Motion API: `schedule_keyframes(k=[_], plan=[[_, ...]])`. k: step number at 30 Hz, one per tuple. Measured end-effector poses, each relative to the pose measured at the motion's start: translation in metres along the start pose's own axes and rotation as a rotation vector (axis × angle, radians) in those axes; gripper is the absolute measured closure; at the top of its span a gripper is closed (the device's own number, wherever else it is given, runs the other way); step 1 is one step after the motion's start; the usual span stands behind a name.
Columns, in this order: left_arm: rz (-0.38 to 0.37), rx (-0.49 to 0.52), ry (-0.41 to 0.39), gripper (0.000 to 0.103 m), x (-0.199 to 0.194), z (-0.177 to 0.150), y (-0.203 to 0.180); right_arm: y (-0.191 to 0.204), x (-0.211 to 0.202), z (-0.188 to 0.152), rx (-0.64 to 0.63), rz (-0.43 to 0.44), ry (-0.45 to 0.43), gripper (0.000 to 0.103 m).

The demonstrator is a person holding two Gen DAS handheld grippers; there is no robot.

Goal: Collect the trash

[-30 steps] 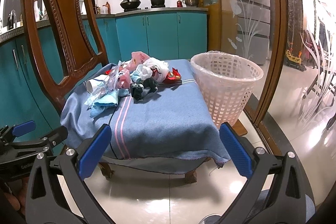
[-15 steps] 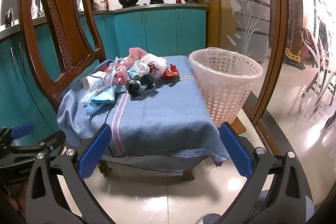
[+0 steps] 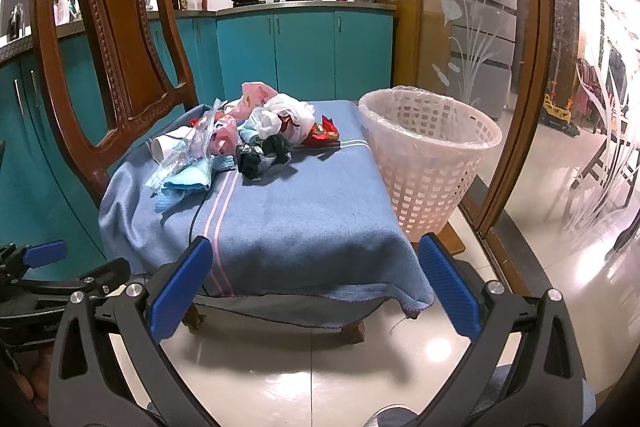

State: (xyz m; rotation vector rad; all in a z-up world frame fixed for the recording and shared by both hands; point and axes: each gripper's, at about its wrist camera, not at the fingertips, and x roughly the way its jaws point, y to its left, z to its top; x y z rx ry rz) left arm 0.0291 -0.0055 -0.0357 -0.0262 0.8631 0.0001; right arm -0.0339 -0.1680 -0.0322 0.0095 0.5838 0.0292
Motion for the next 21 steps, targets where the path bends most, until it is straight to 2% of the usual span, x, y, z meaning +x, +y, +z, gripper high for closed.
schedule_keyframes(k=[7, 21], plan=[[0.019, -0.002, 0.029, 0.003, 0.015, 0.005, -0.001, 0.004, 0.013, 0.002, -0.015, 0.007, 0.033, 0.002], [0.033, 0.022, 0.086, 0.003, 0.045, 0.013, -0.004, -0.004, 0.043, 0.004, 0.033, 0.019, 0.111, 0.002]])
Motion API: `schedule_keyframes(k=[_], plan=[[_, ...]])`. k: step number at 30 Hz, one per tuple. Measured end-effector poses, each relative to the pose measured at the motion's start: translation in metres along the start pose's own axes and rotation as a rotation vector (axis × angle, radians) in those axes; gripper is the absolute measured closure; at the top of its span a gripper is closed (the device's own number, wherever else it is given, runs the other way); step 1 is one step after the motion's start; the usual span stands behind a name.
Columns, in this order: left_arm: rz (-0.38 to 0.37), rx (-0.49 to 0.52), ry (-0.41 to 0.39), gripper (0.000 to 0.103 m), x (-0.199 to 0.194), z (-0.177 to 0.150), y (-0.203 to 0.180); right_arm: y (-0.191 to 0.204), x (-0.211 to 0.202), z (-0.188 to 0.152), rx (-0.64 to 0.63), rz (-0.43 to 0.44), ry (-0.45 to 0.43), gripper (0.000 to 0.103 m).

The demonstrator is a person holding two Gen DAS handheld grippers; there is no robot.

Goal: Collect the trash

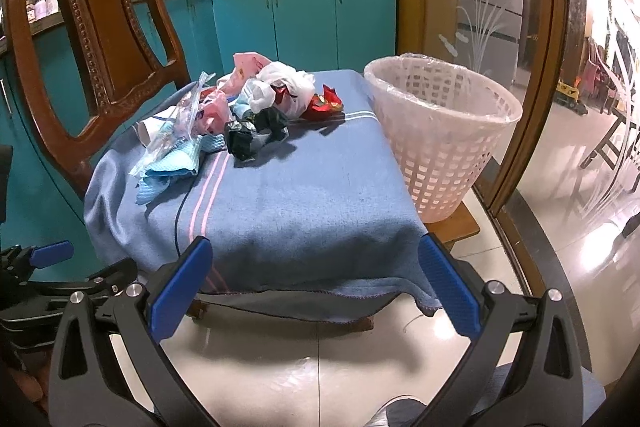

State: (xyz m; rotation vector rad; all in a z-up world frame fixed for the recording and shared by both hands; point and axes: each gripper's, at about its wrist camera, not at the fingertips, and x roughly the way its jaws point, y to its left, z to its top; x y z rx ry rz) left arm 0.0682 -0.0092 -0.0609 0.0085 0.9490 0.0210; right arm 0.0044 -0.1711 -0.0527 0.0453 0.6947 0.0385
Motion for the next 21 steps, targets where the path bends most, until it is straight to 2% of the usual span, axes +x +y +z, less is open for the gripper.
schedule_keyframes(k=[21], plan=[[0.012, 0.024, 0.007, 0.003, 0.009, 0.005, -0.007, -0.005, 0.014, 0.001, 0.023, 0.021, 0.04, 0.002]])
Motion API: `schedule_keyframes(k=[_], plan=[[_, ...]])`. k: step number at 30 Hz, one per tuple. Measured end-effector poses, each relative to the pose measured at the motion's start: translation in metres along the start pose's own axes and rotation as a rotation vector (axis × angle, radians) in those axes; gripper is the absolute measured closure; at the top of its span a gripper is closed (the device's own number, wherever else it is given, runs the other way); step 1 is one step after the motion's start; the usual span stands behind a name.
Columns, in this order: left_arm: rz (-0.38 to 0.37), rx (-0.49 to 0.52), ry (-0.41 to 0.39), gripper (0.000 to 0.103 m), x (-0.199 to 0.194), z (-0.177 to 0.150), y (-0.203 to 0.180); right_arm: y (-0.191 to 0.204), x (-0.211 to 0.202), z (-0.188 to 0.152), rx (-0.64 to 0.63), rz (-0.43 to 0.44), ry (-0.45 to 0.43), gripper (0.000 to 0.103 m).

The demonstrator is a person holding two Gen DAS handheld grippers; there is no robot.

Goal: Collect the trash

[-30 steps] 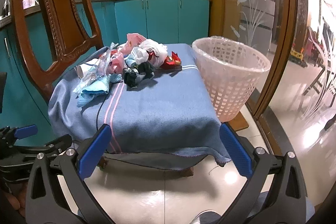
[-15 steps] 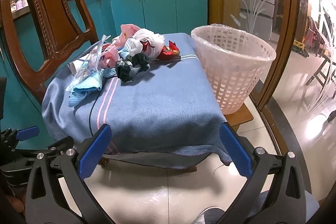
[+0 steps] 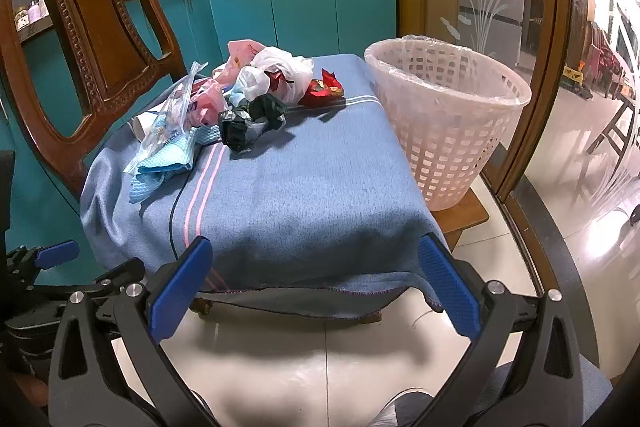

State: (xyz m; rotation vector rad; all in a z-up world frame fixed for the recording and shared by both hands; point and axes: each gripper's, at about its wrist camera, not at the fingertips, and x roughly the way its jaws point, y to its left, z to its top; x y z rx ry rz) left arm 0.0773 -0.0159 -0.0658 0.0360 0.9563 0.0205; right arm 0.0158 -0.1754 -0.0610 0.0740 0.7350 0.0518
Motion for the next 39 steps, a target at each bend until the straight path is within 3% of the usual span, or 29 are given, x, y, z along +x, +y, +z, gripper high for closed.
schedule_keyframes(k=[10, 20, 24, 31, 35, 39], plan=[[-0.004, 0.012, -0.009, 0.003, -0.001, -0.001, -0.002, -0.001, -0.001, 0.0, -0.001, -0.001, -0.003, 0.002], [-0.096, -0.003, 0.009, 0.003, 0.002, -0.005, -0.001, 0.0, -0.002, -0.001, -0.01, -0.003, -0.007, 0.002], [0.006, 0.073, 0.013, 0.003, 0.004, -0.006, -0.009, -0.002, -0.004, -0.001, -0.006, -0.003, -0.013, 0.002], [-0.02, 0.096, 0.023, 0.005, 0.001, -0.007, -0.007, -0.004, -0.008, 0.0, 0.005, 0.01, -0.024, 0.002], [-0.037, 0.065, -0.088, 0.005, -0.016, 0.012, 0.003, -0.005, -0.009, 0.001, 0.016, 0.016, -0.025, 0.002], [0.005, 0.128, -0.273, 0.004, -0.027, 0.044, -0.002, -0.005, -0.01, 0.003, 0.027, 0.027, -0.028, 0.002]])
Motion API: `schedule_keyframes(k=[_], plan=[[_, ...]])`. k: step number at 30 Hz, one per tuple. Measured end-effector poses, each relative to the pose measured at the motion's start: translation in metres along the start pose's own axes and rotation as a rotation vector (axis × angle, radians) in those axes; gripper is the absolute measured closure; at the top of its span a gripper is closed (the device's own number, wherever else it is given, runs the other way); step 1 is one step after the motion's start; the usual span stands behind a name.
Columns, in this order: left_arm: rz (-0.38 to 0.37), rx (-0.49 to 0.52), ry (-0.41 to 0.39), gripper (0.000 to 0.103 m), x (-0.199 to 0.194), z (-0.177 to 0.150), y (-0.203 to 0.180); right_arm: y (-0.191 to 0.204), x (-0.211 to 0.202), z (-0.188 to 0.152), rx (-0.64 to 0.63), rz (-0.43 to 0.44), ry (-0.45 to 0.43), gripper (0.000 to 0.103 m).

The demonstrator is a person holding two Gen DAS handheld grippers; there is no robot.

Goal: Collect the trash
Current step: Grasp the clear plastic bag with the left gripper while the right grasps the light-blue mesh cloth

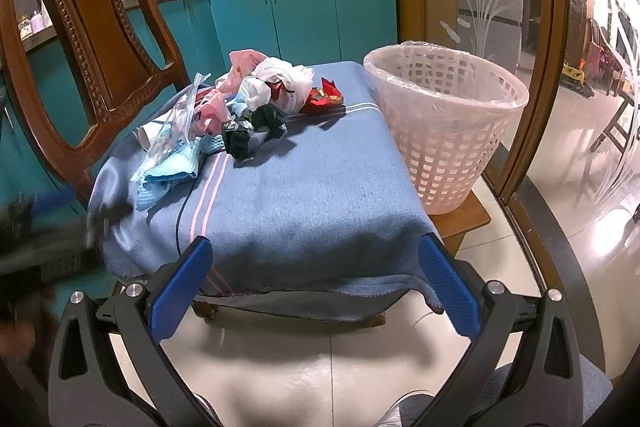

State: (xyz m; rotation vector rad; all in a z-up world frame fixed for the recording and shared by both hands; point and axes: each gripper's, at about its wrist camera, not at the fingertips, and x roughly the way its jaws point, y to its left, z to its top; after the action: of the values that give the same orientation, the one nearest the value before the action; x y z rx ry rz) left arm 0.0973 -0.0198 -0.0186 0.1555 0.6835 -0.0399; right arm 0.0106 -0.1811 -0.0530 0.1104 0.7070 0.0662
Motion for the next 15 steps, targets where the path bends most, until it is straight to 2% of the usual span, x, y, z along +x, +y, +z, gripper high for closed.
schedule_keyframes(k=[2, 5, 8, 10, 12, 13, 14, 15], plan=[[0.005, 0.003, -0.032, 0.003, 0.011, 0.019, -0.001, 0.0, 0.0, 0.0, 0.001, 0.005, -0.001, 0.002], [-0.005, 0.004, 0.054, 0.003, 0.048, 0.047, -0.006, -0.001, 0.0, 0.0, -0.001, 0.006, 0.002, 0.003], [0.06, 0.057, 0.079, 0.004, 0.079, 0.061, -0.016, -0.002, 0.0, -0.002, -0.004, 0.005, 0.005, 0.003], [0.061, 0.051, 0.1, 0.019, 0.097, 0.069, -0.016, -0.002, 0.0, -0.002, -0.007, 0.003, 0.006, 0.003], [0.047, 0.006, 0.126, 0.051, 0.108, 0.073, -0.009, -0.001, 0.002, -0.003, -0.01, 0.003, 0.01, 0.003], [0.031, -0.02, 0.15, 0.055, 0.114, 0.074, -0.003, -0.001, 0.002, -0.003, -0.015, 0.003, 0.013, 0.003], [0.015, -0.039, 0.166, 0.066, 0.116, 0.073, 0.002, -0.001, 0.003, -0.004, -0.021, 0.003, 0.015, 0.003], [-0.004, -0.074, 0.169, 0.072, 0.112, 0.072, 0.011, 0.0, 0.003, -0.004, -0.029, 0.005, 0.015, 0.003]])
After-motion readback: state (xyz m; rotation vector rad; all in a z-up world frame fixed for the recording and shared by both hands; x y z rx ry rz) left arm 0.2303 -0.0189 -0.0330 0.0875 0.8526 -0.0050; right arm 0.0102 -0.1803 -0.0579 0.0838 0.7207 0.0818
